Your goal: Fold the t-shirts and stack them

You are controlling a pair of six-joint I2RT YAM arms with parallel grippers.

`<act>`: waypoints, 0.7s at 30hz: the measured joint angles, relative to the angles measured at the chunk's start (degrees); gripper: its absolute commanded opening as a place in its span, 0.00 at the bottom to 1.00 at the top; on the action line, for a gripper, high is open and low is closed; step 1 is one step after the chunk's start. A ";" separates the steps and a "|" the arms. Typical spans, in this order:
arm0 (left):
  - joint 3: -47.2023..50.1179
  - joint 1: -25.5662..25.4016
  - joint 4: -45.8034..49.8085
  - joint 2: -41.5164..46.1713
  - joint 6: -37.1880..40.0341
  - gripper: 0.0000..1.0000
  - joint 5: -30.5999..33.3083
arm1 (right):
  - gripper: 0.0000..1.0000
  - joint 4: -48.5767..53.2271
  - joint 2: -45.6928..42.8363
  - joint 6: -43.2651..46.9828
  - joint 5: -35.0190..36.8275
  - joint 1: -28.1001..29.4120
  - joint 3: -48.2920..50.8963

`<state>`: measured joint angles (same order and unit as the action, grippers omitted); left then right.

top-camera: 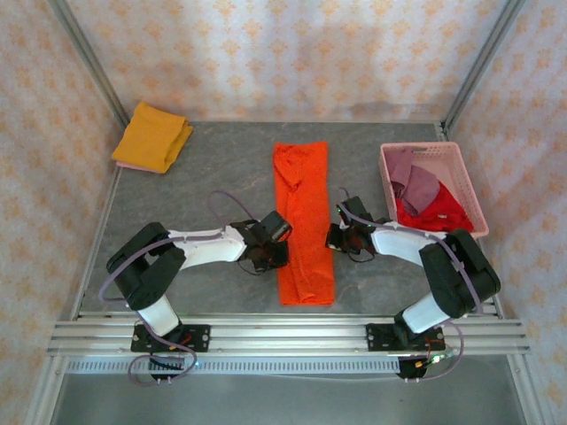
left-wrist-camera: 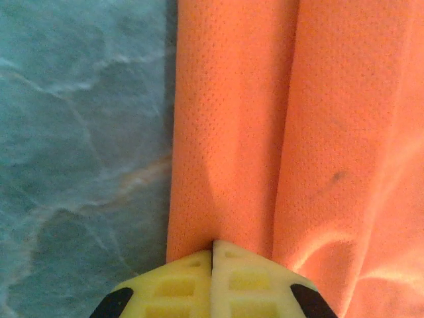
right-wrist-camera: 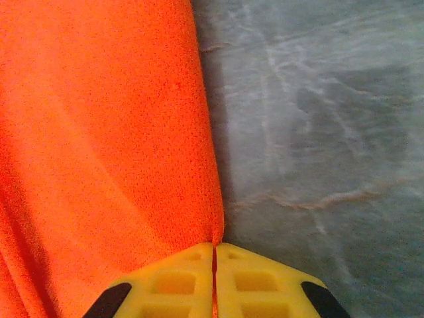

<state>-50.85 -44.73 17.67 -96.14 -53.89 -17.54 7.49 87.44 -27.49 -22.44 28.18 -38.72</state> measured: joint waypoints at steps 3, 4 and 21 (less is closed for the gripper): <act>-0.02 2.23 0.61 0.15 1.07 0.00 0.22 | 0.08 -1.60 2.05 0.00 -1.25 1.42 -1.68; -0.02 3.04 0.68 0.15 1.51 0.00 0.24 | 0.08 -1.99 2.73 -0.02 -1.64 1.75 -2.34; -2.05 8.48 2.58 -0.55 6.45 0.05 2.16 | 0.20 -1.07 12.90 2.93 1.44 2.03 -16.85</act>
<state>-52.90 -36.25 20.25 -96.68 -47.44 -15.38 6.42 100.33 -24.56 -20.99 30.22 -55.57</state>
